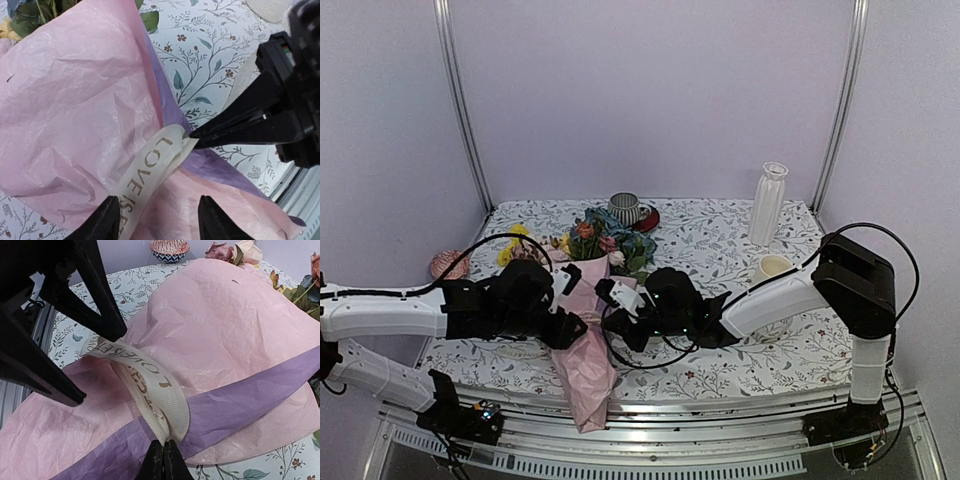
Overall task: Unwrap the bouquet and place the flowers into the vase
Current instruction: Untie the half-tied ribbon from the tied bouquet.
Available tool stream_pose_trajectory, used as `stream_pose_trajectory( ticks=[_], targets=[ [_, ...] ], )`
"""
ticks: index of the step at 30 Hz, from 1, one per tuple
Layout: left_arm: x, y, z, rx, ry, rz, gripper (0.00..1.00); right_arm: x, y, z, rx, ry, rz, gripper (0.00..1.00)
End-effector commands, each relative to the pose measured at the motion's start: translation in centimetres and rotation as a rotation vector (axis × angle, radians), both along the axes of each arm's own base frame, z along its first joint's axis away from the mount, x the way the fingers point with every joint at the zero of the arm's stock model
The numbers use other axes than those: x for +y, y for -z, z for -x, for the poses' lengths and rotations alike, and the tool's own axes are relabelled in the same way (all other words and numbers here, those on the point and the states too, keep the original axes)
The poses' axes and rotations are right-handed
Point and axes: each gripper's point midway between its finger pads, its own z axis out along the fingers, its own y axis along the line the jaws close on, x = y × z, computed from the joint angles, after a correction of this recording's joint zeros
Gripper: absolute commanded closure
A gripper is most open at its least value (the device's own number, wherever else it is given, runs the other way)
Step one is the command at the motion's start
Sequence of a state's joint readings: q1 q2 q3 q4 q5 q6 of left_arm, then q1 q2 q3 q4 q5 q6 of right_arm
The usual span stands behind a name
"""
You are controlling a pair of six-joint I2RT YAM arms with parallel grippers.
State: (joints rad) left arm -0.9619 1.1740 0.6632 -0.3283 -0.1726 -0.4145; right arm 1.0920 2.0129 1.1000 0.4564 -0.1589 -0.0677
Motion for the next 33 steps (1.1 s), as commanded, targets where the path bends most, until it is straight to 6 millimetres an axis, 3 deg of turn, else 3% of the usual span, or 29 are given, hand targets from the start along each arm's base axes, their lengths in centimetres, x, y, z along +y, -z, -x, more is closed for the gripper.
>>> stream_pose_trajectory(
  ticks=[1,15,17,25,33],
  targets=[
    [-0.1,-2.3,0.2,-0.060,-0.003,0.076,0.47,0.0,-2.1,0.0,-0.022,0.005,-0.043,0.96],
    [0.7,0.3,0.3,-0.005,-0.054,0.033,0.53,0.0,-2.0,0.1,-0.017,0.000,-0.045,0.96],
    [0.8,0.5,0.1,-0.007,-0.065,0.022,0.58,0.0,-2.0,0.1,-0.017,0.002,-0.044,0.96],
    [2.2,-1.3,-0.7,-0.061,-0.143,0.015,0.98,0.0,-2.0,0.1,-0.018,0.001,-0.045,0.96],
    [4.8,-3.2,-1.4,-0.133,-0.256,0.002,1.00,0.1,-2.0,0.1,-0.017,0.001,-0.046,0.96]
  ],
)
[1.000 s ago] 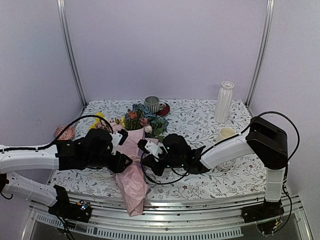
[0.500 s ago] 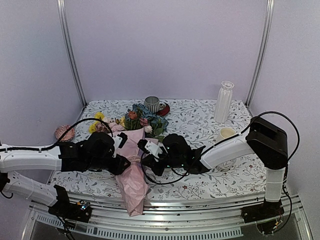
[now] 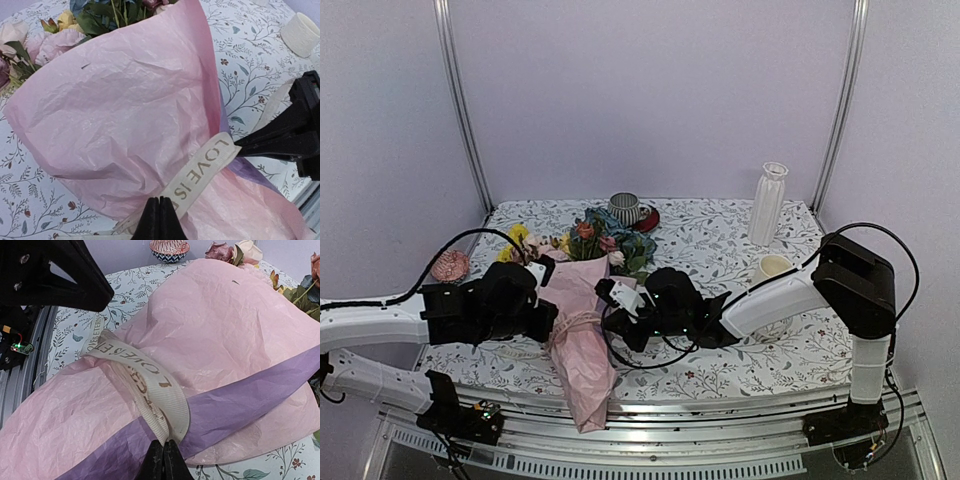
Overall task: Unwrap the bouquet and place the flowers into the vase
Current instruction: Untie the half-tied ribbon from the tied bouquet.
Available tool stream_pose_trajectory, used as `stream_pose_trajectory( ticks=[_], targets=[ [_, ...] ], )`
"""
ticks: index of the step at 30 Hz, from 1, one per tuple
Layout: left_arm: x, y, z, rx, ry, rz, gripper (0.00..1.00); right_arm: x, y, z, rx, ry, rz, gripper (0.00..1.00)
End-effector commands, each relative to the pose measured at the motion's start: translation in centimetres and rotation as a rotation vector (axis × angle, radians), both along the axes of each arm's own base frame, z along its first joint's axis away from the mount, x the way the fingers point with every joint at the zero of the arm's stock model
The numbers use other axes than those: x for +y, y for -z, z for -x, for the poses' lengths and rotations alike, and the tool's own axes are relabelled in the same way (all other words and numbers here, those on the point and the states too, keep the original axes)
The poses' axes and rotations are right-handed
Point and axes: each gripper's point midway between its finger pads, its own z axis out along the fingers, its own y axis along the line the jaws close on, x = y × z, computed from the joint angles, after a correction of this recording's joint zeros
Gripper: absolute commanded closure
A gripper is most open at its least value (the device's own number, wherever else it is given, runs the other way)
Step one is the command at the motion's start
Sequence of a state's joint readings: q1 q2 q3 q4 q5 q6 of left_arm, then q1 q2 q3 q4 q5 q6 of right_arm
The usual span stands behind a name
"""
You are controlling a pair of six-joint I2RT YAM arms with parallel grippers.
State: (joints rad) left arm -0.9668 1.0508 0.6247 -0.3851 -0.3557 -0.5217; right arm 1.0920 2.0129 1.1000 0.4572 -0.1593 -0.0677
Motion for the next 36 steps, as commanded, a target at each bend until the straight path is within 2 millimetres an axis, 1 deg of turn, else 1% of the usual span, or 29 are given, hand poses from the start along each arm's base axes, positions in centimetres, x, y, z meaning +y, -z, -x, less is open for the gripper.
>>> stream_pose_trajectory(
  ticks=[1,2,3,4,5,8,10,14,17,19,28,31,36],
  targets=[
    [1.2,-1.6,-0.4,-0.052,-0.062,-0.006,1.00,0.0,-1.9,0.0,-0.017,0.002,-0.043,0.96],
    [1.1,-1.7,-0.5,-0.053,-0.060,-0.003,1.00,0.0,-2.0,0.1,-0.017,0.001,-0.044,0.96],
    [0.7,-1.8,-0.3,-0.047,-0.035,0.008,0.94,0.0,-2.0,0.1,-0.017,0.001,-0.044,0.96],
    [-0.2,-1.9,-0.1,-0.046,0.009,0.032,0.80,0.0,-2.0,0.1,-0.017,0.002,-0.044,0.96],
    [-1.0,-1.9,0.2,-0.035,0.055,0.053,0.73,0.0,-1.9,0.1,-0.017,0.002,-0.044,0.96],
    [-2.8,-1.4,1.1,-0.002,0.148,0.091,0.64,0.0,-1.9,0.1,-0.015,0.001,-0.042,0.96],
    [-3.3,-0.6,1.3,0.023,0.169,0.078,0.62,0.1,-1.9,0.1,-0.015,0.000,-0.043,0.96],
    [-3.3,0.6,1.0,0.049,0.163,0.037,0.61,0.1,-1.9,0.1,-0.016,-0.002,-0.043,0.95],
    [-3.5,1.0,0.8,0.048,0.160,0.019,0.56,0.0,-1.8,0.1,-0.013,-0.002,-0.041,0.95],
    [-3.1,1.2,0.3,0.033,0.133,-0.003,0.54,0.0,-1.8,0.1,-0.014,-0.001,-0.041,0.96],
    [-2.0,0.4,-1.7,-0.041,0.031,-0.030,0.61,0.0,-1.9,0.2,-0.015,-0.001,-0.043,0.95],
    [-1.7,0.1,-2.1,-0.052,0.007,-0.030,0.62,0.0,-2.0,0.1,-0.015,0.000,-0.043,0.95],
    [-1.6,0.6,-2.3,-0.040,0.007,-0.043,0.62,0.0,-2.1,0.2,-0.016,0.000,-0.044,0.96]
  ],
)
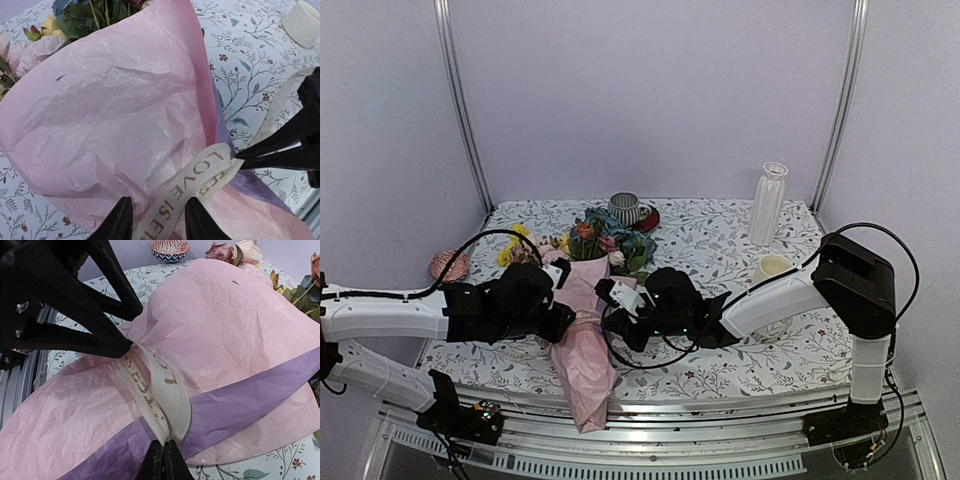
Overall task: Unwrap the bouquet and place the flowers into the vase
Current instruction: Untie the half-tied ribbon from the tied bouquet.
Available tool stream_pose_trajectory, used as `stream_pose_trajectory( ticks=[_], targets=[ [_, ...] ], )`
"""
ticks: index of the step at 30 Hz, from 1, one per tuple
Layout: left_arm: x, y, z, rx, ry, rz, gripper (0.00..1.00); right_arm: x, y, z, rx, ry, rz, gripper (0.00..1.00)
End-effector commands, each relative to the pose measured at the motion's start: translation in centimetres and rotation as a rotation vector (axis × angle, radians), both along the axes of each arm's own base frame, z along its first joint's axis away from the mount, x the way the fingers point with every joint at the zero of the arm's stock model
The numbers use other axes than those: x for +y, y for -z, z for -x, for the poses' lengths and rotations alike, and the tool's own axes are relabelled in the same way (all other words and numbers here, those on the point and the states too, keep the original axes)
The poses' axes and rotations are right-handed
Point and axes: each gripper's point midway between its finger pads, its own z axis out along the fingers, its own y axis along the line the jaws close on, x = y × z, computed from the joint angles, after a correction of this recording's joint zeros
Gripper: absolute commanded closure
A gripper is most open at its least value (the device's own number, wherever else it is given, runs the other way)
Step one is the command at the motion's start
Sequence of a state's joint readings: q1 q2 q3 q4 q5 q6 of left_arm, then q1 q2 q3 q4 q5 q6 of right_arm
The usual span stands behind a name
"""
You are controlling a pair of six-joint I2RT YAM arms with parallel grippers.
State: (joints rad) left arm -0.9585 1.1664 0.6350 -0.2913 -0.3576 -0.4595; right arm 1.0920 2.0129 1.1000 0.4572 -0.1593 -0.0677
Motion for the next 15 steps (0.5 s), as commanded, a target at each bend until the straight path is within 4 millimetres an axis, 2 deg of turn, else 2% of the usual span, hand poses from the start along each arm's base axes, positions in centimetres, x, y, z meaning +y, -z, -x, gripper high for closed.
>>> stream_pose_trajectory(
  ticks=[1,7,10,15],
  targets=[
    [-0.2,-0.5,-1.1,-0.020,-0.026,0.000,0.62,0.0,-2.0,0.2,-0.016,0.000,-0.044,0.96],
    [-0.1,0.9,-1.2,0.014,-0.040,-0.056,0.67,-0.1,-2.1,0.1,-0.019,0.003,-0.044,0.96],
    [1.5,1.1,-1.5,0.010,-0.116,-0.108,0.73,-0.1,-2.1,0.1,-0.019,0.003,-0.044,0.96],
    [4.6,0.1,-1.8,-0.030,-0.263,-0.141,0.80,-0.2,-2.1,0.1,-0.019,0.003,-0.044,0.95]
  ],
)
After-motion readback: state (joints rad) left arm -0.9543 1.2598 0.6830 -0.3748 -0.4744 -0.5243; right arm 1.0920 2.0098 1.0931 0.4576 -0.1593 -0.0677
